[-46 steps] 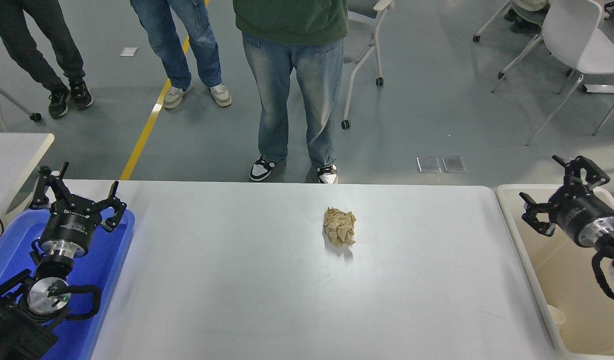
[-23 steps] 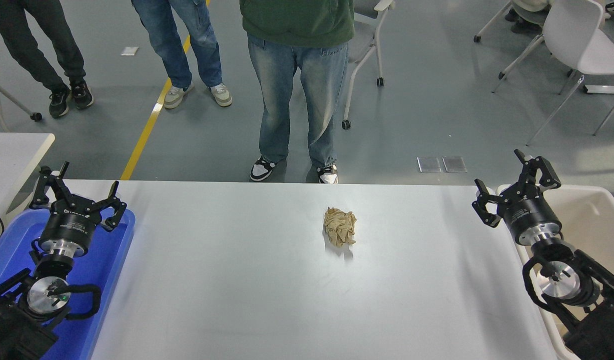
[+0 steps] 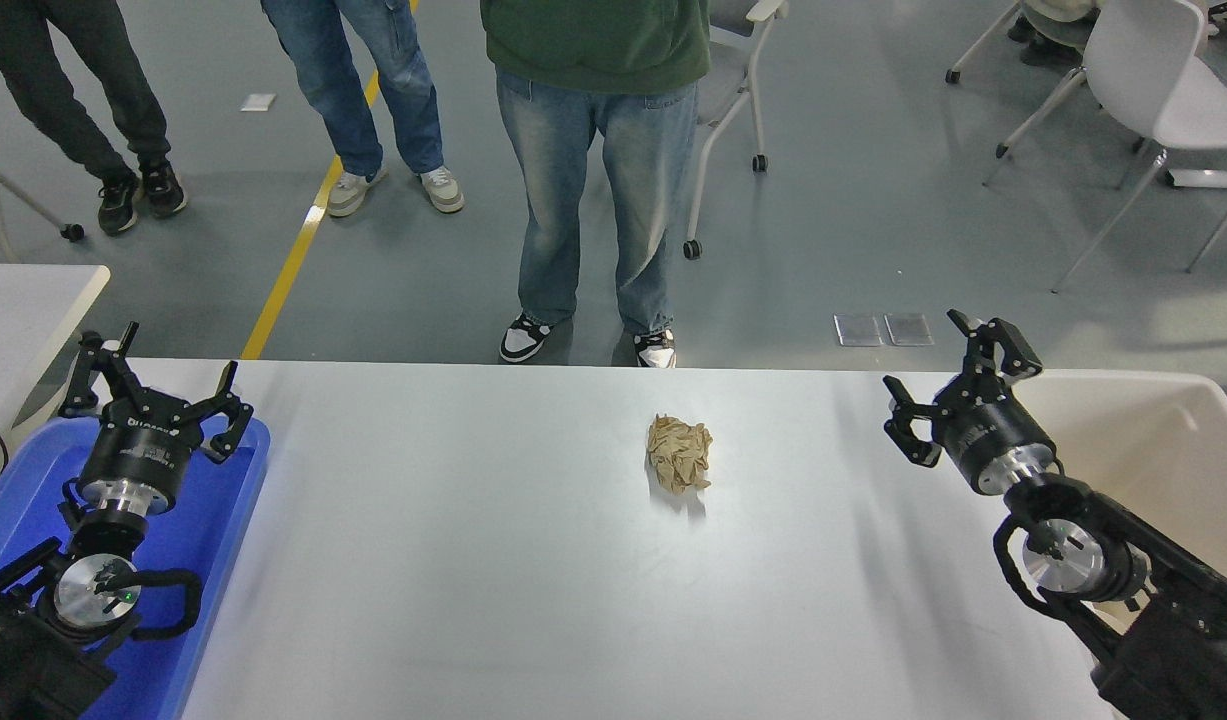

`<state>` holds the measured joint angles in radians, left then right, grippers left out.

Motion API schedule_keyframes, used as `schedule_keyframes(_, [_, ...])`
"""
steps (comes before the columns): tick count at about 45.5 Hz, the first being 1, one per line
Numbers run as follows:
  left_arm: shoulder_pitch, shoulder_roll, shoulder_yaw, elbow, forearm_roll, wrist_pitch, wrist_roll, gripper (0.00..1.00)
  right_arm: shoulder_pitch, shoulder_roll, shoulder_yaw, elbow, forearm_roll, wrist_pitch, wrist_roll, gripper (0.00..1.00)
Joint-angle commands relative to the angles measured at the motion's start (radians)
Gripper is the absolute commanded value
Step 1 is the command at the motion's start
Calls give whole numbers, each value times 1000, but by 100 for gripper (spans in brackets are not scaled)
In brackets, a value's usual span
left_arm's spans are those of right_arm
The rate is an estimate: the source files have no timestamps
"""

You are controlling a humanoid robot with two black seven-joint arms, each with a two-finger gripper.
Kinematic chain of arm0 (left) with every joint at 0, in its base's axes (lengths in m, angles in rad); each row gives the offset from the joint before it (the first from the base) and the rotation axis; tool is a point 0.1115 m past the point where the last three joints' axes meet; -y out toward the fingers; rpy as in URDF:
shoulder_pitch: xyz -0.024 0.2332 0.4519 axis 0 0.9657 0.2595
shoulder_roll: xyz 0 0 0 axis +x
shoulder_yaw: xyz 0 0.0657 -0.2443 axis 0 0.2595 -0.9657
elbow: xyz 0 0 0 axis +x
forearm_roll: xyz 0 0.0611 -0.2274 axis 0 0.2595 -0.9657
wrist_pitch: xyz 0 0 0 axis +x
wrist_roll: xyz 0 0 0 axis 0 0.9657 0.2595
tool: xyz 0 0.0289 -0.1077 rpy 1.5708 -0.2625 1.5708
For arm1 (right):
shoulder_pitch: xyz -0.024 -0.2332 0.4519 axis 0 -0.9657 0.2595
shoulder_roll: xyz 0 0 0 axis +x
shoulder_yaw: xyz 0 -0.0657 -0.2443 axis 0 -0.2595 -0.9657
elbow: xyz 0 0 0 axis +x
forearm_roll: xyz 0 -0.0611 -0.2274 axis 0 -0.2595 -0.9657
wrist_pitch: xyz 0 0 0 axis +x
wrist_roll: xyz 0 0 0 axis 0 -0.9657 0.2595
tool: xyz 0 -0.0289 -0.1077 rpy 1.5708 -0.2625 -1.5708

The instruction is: Clean the table surface

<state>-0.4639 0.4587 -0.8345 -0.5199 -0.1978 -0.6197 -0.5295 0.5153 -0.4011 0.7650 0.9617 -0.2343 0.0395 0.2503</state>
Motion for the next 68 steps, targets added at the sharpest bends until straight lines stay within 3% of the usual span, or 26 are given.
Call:
schedule_keyframes(1, [1,0,0,0,0,0,0,100,149,-113,-236,89,-49,-53,-244,100])
schedule_keyframes(7, [-1,0,0,0,0,0,0,100,285,-186,-383,179,-77,-50,-347,100])
schedule_keyframes(18, [-1,0,0,0,1,0,0,100,592,-188,-732,218,-92,-44,-352,100])
schedule_keyframes(27, [-1,0,0,0,0,0,0,100,801,-36,-924,206,-109,-13,-376,100])
schedule_keyframes(39, [-1,0,0,0,1,0,0,100,804,243,-1012,9,-358,-85,-425,100])
schedule_keyframes(49, [-1,0,0,0,0,0,0,100,799,396,-1082,-122,-399,-124,-471,100])
schedule_keyframes(58, [-1,0,0,0,0,0,0,100,789,401,-1248,-270,-398,-171,-493,100])
schedule_keyframes(68, [-1,-2,0,0,1,0,0,100,743,401,-1264,-340,-404,-187,-494,100])
